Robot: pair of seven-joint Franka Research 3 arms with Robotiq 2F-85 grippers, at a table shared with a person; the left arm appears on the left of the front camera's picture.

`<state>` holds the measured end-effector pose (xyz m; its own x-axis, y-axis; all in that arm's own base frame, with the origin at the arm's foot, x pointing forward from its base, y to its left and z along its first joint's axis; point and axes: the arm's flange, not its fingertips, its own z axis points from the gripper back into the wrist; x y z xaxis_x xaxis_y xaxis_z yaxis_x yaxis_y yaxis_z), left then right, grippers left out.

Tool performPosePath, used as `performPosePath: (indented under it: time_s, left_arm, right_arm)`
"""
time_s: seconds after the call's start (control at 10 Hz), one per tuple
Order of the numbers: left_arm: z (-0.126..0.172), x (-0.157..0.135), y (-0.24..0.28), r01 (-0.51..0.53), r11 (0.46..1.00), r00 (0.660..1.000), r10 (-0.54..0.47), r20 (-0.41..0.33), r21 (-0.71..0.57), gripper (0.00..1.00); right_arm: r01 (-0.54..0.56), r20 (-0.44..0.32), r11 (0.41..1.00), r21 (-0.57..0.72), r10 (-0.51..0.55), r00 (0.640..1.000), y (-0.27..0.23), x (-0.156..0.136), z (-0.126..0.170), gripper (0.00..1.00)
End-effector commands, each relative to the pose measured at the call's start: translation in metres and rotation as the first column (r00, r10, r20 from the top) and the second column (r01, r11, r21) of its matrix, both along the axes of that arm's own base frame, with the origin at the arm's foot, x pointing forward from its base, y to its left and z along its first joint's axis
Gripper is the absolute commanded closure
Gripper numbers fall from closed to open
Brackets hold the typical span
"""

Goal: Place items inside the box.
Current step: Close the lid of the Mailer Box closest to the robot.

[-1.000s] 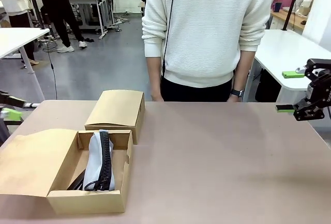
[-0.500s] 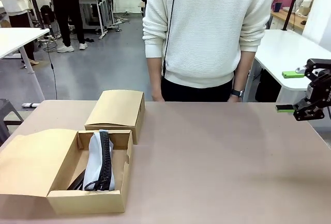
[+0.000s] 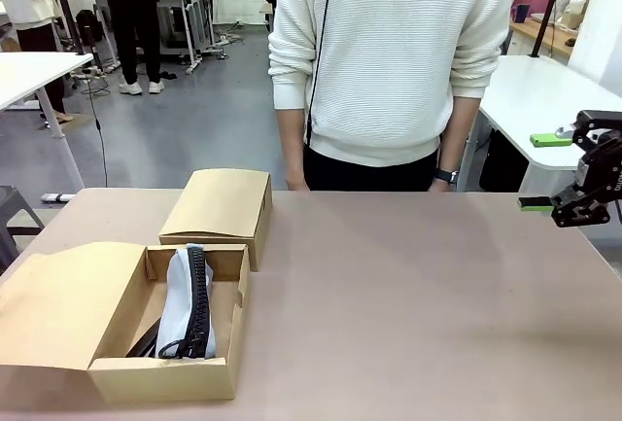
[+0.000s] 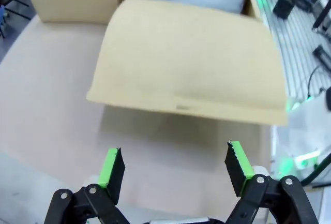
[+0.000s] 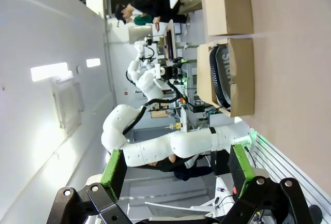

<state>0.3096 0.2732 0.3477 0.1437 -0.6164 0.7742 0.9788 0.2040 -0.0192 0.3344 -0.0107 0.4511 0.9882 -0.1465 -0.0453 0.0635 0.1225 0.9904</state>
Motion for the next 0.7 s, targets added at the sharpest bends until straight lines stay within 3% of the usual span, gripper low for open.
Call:
performPosePath:
  time_s: [0.0, 0.1, 0.4, 0.6]
  left_arm:
    - [-0.035, 0.019, 0.016, 0.081, 0.997, 0.995, -0.081, 0.065, 0.003, 0.03]
    - [-0.050, 0.024, 0.018, 0.085, 0.996, 0.991, -0.088, 0.102, 0.035, 0.03]
    - [-0.071, 0.027, 0.001, 0.117, 0.993, 0.990, -0.119, 0.072, 0.031, 0.03]
    - [-0.080, 0.026, -0.016, 0.193, 0.980, 0.977, -0.188, 0.098, -0.055, 0.03]
  right_arm:
    - [-0.006, -0.015, 1.000, -0.002, 0.006, 1.000, -0.002, -0.001, 0.006, 0.00]
    - [-0.006, -0.015, 1.000, -0.002, 0.006, 1.000, -0.002, -0.001, 0.006, 0.00]
    - [-0.006, -0.015, 1.000, -0.002, 0.006, 1.000, -0.002, -0.001, 0.006, 0.00]
    - [-0.006, -0.015, 1.000, -0.002, 0.006, 1.000, -0.002, -0.001, 0.006, 0.00]
